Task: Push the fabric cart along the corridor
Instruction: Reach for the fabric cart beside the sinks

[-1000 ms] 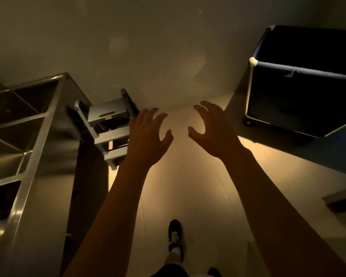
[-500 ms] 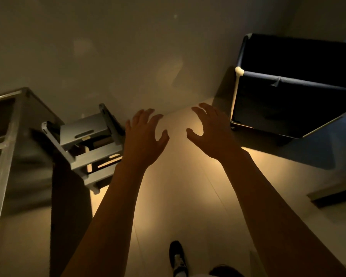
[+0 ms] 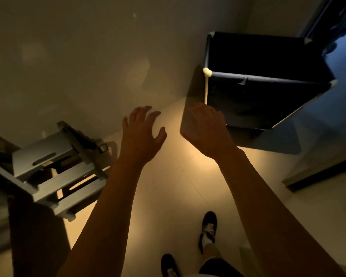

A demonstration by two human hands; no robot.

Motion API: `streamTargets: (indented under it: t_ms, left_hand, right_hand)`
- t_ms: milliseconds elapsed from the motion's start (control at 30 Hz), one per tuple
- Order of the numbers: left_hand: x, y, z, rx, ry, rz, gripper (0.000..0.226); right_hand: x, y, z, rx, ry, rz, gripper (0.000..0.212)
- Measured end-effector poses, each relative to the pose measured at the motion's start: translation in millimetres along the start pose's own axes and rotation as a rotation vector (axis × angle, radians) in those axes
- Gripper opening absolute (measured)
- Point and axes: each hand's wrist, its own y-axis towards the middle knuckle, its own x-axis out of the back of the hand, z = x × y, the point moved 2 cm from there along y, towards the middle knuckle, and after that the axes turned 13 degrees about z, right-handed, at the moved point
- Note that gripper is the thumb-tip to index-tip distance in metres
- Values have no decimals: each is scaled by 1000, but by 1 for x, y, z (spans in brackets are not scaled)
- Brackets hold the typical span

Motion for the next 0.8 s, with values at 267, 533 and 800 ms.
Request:
streamTargets:
  t_ms: [267,533,800]
  left_hand:
    - [-30,100,-59,-52,50,29,53]
    - [-45,194,-130,-98,70,47,54]
    - [-62,248,-175,-122,62,83,52]
  right_hand:
    - [25,50,-95,-42,112,-51,71]
    - [62,98,-185,-56,179,-113,68]
    - [74,124,-253,-83,209,-147,66]
